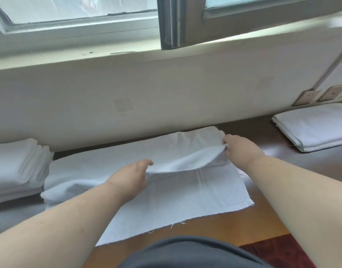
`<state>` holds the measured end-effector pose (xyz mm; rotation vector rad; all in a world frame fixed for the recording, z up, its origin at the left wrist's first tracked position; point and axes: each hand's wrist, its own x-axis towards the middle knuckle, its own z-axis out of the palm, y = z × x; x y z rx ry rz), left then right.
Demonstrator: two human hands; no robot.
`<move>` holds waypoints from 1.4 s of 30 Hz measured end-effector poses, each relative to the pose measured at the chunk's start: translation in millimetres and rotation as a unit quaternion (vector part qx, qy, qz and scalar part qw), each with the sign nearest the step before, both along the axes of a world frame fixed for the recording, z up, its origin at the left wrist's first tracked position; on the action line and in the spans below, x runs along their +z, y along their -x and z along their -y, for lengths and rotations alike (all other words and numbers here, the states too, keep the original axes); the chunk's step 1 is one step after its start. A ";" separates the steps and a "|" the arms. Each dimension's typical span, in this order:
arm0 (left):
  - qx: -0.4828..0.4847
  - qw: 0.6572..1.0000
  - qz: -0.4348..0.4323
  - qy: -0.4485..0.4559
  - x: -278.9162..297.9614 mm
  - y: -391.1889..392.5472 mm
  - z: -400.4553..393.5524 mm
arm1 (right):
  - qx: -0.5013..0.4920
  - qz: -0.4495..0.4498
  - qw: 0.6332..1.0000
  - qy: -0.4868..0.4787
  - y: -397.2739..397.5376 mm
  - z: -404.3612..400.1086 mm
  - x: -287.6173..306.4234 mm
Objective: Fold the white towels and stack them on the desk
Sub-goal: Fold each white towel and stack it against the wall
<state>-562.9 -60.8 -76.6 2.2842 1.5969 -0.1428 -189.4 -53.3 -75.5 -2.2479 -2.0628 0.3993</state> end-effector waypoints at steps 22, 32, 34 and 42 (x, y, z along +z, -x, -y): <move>-0.105 0.967 -0.089 0.212 -47.9 -10.2 94.8 | 0.062 0.182 0.938 0.289 17.4 100.8 -17.2; 0.017 0.973 -0.133 0.187 -30.0 81.6 121.8 | 0.274 0.054 0.928 0.246 205.8 56.1 -15.0; 0.026 0.976 -0.148 0.159 -32.3 104.4 128.0 | 0.332 0.056 0.910 0.240 248.1 59.9 -15.5; 0.197 0.967 -0.139 0.084 -49.3 190.0 146.2 | 0.449 0.071 0.860 0.231 343.2 75.9 -24.7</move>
